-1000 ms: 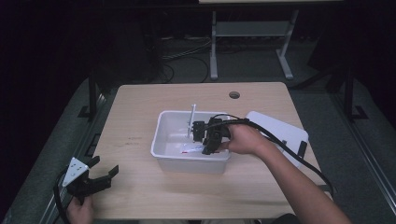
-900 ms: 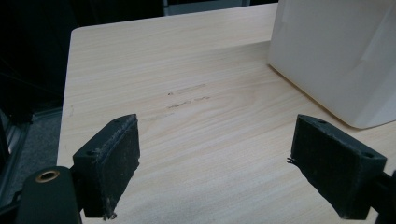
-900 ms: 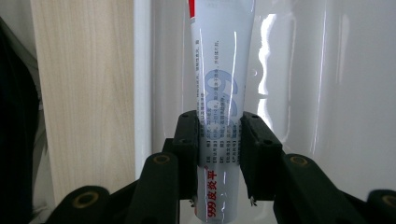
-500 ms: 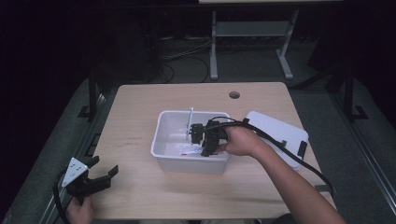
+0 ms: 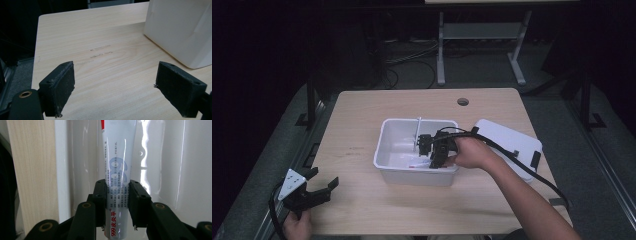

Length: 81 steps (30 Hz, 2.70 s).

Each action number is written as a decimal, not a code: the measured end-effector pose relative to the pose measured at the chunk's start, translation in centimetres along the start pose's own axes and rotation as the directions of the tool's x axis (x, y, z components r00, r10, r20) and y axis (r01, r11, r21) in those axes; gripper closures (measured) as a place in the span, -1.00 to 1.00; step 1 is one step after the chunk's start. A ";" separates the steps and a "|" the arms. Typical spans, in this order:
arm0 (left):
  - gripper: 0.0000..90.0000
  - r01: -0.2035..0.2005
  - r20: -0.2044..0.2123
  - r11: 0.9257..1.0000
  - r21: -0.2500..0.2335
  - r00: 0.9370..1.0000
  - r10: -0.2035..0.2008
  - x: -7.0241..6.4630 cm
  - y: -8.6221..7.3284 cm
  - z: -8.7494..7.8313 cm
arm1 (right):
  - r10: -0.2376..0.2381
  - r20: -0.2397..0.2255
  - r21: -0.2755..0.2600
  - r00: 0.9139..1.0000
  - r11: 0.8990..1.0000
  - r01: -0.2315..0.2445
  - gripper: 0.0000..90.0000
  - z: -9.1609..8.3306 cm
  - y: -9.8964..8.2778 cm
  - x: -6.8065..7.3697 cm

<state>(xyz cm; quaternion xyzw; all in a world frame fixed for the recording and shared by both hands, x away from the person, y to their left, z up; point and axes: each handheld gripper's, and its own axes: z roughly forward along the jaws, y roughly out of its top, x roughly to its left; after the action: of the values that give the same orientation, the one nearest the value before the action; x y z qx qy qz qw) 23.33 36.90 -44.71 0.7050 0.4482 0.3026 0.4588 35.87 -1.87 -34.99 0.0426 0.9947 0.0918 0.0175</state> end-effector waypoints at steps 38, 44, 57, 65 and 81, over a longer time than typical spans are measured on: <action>-0.66 -0.005 0.002 1.000 0.005 1.000 0.005 -0.1 0.0 0.1 | 0.044 0.050 -0.038 0.998 0.998 -0.042 0.35 -2.5 -1.2 -0.8; -0.67 -0.007 0.002 1.000 0.005 1.000 0.007 -0.1 0.0 0.1 | 0.067 0.062 -0.068 0.996 0.996 -0.063 0.29 -4.3 -2.0 -1.0; -0.67 -0.011 0.002 1.000 0.008 1.000 0.011 -0.2 0.0 0.2 | 0.115 0.105 -0.097 0.988 0.990 -0.105 0.15 -7.3 -4.3 -1.3; -0.67 -0.009 0.005 1.000 0.009 1.000 0.009 -0.2 0.0 0.2 | 0.149 0.120 -0.098 0.982 0.986 -0.138 0.11 -7.8 -6.1 -1.7; -0.67 -0.013 0.006 1.000 0.014 1.000 0.013 -0.2 0.0 0.3 | 0.213 0.134 -0.103 0.968 0.974 -0.200 0.08 -7.7 -9.8 -2.2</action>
<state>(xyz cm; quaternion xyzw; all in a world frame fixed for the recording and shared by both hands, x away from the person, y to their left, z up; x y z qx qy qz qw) 23.53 36.55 -44.82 0.7121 0.4442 0.3002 0.4533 36.90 -13.06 -29.20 0.1516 0.9759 0.1341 0.0814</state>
